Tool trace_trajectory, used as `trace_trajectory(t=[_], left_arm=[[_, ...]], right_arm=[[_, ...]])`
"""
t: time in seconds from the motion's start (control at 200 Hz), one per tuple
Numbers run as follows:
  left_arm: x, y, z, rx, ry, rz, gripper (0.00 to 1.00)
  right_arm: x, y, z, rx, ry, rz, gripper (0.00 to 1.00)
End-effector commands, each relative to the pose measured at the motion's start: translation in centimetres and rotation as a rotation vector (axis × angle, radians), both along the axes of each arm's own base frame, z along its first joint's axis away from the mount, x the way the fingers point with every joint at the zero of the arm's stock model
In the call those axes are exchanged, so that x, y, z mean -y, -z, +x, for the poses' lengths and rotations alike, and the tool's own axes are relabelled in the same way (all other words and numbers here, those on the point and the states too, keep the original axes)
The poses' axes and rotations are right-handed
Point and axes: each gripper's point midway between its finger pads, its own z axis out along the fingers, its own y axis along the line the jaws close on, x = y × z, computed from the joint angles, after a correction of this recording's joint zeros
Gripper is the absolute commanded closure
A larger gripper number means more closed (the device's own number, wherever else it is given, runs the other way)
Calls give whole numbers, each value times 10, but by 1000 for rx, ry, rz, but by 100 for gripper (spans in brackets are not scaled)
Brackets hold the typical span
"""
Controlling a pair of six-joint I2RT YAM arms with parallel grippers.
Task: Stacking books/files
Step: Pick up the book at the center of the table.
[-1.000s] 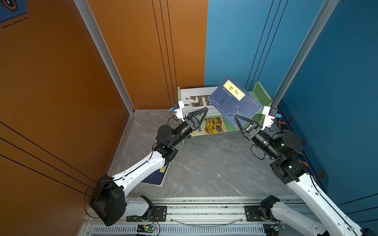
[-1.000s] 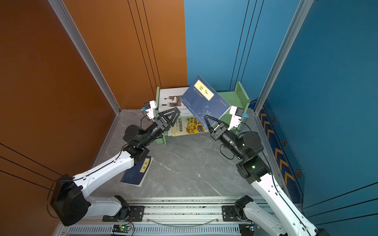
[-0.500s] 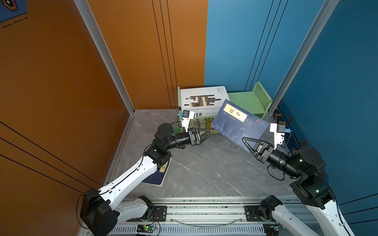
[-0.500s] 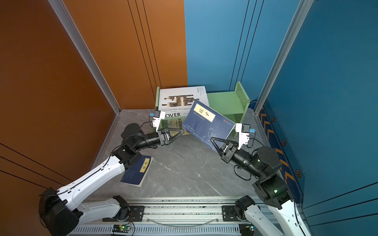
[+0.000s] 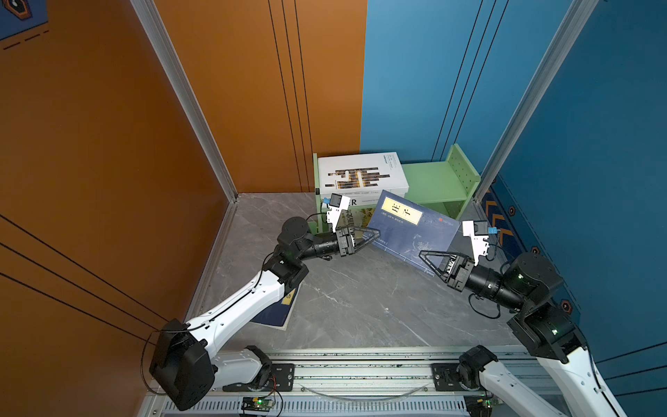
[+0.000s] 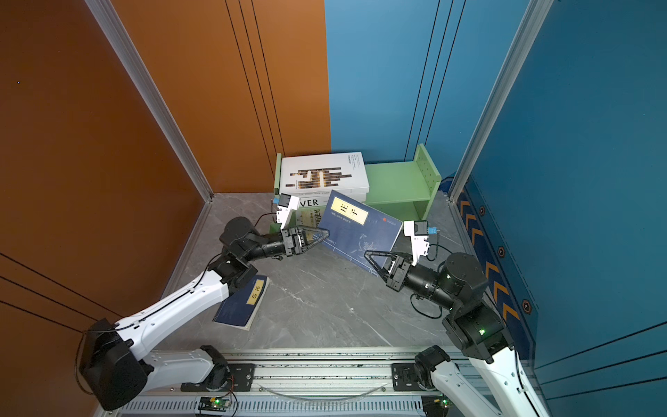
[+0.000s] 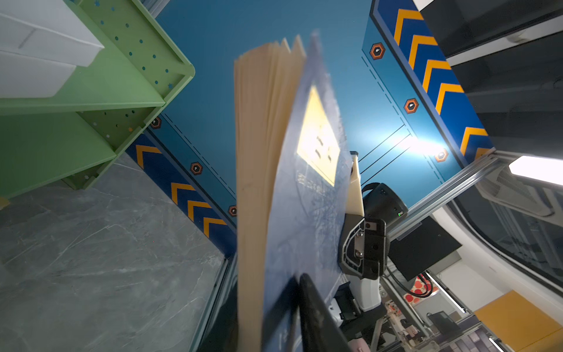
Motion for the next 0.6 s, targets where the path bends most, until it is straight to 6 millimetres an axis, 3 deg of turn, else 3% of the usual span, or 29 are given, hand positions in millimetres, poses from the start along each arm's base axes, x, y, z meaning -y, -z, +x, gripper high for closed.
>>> trace_trajectory(t=[0.0, 0.165, 0.225, 0.3, 0.481, 0.596], left_arm=[[-2, -1, -5, 16, 10, -16, 86], [-15, 30, 6, -46, -82, 9, 97], [-22, 43, 9, -63, -129, 25, 100], [-31, 64, 12, -93, -194, 65, 100], [-52, 117, 14, -172, -343, 138, 100], [-61, 141, 17, -212, -406, 165, 100]], right_arm=[[4, -7, 3, 50, 28, -8, 98], [6, 22, 25, -35, 101, -32, 96], [6, 36, 34, -76, 128, -38, 91], [9, 60, 47, -146, 183, -38, 80], [21, 123, 76, -332, 320, -25, 76], [22, 149, 92, -402, 353, 42, 73]])
